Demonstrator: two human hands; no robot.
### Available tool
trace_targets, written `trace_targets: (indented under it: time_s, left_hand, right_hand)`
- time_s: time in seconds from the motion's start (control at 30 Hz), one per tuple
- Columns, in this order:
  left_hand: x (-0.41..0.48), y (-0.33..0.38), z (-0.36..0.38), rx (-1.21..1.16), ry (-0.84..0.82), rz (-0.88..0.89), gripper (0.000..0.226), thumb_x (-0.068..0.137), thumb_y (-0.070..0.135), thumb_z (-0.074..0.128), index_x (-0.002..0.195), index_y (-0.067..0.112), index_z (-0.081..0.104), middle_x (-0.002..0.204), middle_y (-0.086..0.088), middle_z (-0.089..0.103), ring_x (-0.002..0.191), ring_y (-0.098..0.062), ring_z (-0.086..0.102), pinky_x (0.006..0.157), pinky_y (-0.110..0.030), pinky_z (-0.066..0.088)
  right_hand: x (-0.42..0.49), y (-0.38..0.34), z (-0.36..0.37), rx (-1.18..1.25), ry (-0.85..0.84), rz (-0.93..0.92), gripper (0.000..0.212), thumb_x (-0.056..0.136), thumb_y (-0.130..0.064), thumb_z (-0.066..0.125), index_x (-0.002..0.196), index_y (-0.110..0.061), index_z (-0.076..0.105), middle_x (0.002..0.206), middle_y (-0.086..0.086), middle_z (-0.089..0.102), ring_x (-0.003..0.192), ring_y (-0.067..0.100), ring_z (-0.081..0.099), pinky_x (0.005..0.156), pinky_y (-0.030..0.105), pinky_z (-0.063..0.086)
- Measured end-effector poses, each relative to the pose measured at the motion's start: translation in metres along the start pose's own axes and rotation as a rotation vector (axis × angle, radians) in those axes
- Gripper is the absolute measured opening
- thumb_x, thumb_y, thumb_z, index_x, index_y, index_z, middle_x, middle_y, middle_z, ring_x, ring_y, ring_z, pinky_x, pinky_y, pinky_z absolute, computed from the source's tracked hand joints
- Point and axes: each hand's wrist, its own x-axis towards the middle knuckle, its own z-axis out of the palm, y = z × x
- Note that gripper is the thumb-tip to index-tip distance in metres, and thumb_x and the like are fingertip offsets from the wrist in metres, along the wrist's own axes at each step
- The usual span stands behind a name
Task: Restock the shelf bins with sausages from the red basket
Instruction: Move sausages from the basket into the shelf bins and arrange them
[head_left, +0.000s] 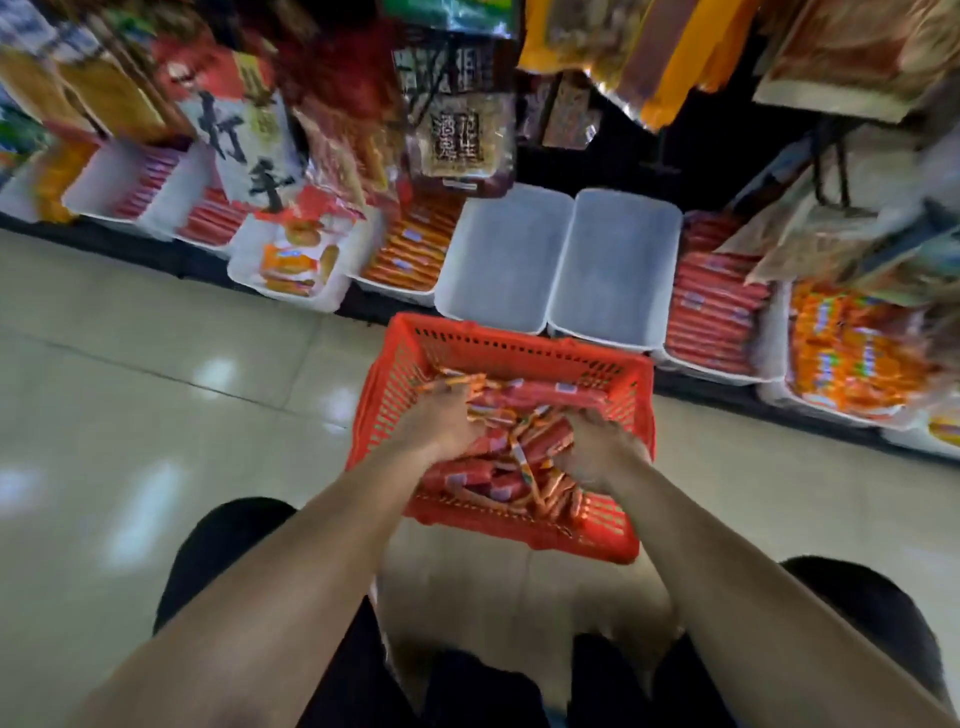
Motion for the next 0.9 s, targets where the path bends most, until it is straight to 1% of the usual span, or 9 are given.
trace_targets:
  time_s: [0.13, 0.23, 0.33, 0.43, 0.53, 0.63, 0.7, 0.8, 0.9]
  left_hand:
    - [-0.021, -0.021, 0.034, -0.046, 0.020, 0.015, 0.073, 0.086, 0.050, 0.058, 0.147, 0.013, 0.040, 0.147, -0.019, 0.045, 0.130, -0.038, 0.049, 0.105, -0.040, 0.043]
    - [-0.042, -0.030, 0.041, -0.022, 0.001, 0.034, 0.070, 0.089, 0.047, 0.057, 0.147, 0.011, 0.039, 0.150, -0.018, 0.042, 0.134, -0.036, 0.045, 0.107, -0.039, 0.041]
    - [-0.041, -0.027, 0.037, -0.057, 0.040, 0.068, 0.073, 0.085, 0.058, 0.060, 0.141, 0.014, 0.046, 0.143, -0.015, 0.052, 0.128, -0.034, 0.052, 0.104, -0.040, 0.044]
    - [-0.032, -0.020, 0.039, -0.024, 0.051, 0.070, 0.075, 0.087, 0.060, 0.059, 0.146, 0.016, 0.041, 0.147, -0.013, 0.048, 0.132, -0.034, 0.049, 0.105, -0.042, 0.043]
    - [-0.007, -0.023, 0.054, 0.002, 0.039, 0.045, 0.077, 0.087, 0.063, 0.055, 0.148, 0.018, 0.038, 0.151, -0.011, 0.042, 0.134, -0.034, 0.045, 0.107, -0.048, 0.042]
    - [0.026, -0.036, 0.076, 0.026, 0.008, 0.024, 0.074, 0.090, 0.056, 0.055, 0.150, 0.017, 0.035, 0.154, -0.013, 0.036, 0.138, -0.036, 0.038, 0.109, -0.052, 0.039]
    - [0.048, -0.045, 0.088, 0.051, -0.029, 0.010, 0.074, 0.093, 0.050, 0.055, 0.153, 0.015, 0.029, 0.156, -0.015, 0.031, 0.141, -0.037, 0.033, 0.110, -0.052, 0.037]
    - [0.085, -0.059, 0.102, 0.101, -0.083, -0.004, 0.075, 0.093, 0.047, 0.056, 0.154, 0.014, 0.025, 0.158, -0.017, 0.027, 0.144, -0.039, 0.026, 0.111, -0.054, 0.035]
    - [0.117, -0.068, 0.112, 0.121, -0.109, -0.012, 0.075, 0.092, 0.048, 0.059, 0.152, 0.014, 0.029, 0.157, -0.016, 0.028, 0.143, -0.040, 0.028, 0.110, -0.053, 0.037]
  right_hand:
    - [-0.012, 0.017, 0.031, 0.017, 0.058, 0.068, 0.072, 0.076, -0.065, 0.053, 0.139, -0.031, 0.044, 0.143, 0.011, 0.050, 0.123, 0.038, 0.055, 0.099, 0.049, 0.048]
    - [-0.045, 0.010, 0.034, -0.033, 0.062, 0.072, 0.075, 0.082, -0.058, 0.057, 0.147, -0.026, 0.037, 0.143, 0.014, 0.047, 0.124, 0.041, 0.052, 0.097, 0.047, 0.048]
    - [-0.052, 0.008, 0.036, -0.035, 0.097, 0.053, 0.071, 0.083, -0.054, 0.058, 0.143, -0.023, 0.040, 0.139, 0.016, 0.050, 0.124, 0.041, 0.051, 0.097, 0.046, 0.048]
    - [-0.042, 0.007, 0.042, 0.005, 0.096, 0.022, 0.066, 0.080, -0.051, 0.059, 0.138, -0.021, 0.046, 0.136, 0.016, 0.052, 0.123, 0.040, 0.052, 0.099, 0.048, 0.047]
    - [-0.005, 0.009, 0.044, 0.014, 0.076, -0.004, 0.069, 0.080, -0.054, 0.056, 0.139, -0.020, 0.046, 0.141, 0.015, 0.049, 0.127, 0.038, 0.050, 0.103, 0.047, 0.045]
    - [0.047, 0.012, 0.046, 0.042, 0.074, -0.008, 0.077, 0.075, -0.055, 0.054, 0.143, -0.022, 0.045, 0.145, 0.015, 0.048, 0.130, 0.039, 0.047, 0.104, 0.048, 0.045]
    - [0.085, 0.017, 0.050, 0.052, 0.088, -0.001, 0.073, 0.079, -0.051, 0.057, 0.143, -0.019, 0.045, 0.143, 0.018, 0.049, 0.130, 0.040, 0.046, 0.104, 0.048, 0.045]
    - [0.133, 0.025, 0.060, 0.045, 0.113, 0.048, 0.077, 0.085, -0.049, 0.062, 0.151, -0.018, 0.035, 0.153, 0.016, 0.038, 0.139, 0.040, 0.035, 0.110, 0.051, 0.038]
    - [0.170, 0.034, 0.075, -0.036, 0.138, 0.048, 0.079, 0.087, -0.050, 0.061, 0.152, -0.020, 0.031, 0.156, 0.011, 0.032, 0.142, 0.036, 0.031, 0.114, 0.052, 0.033]
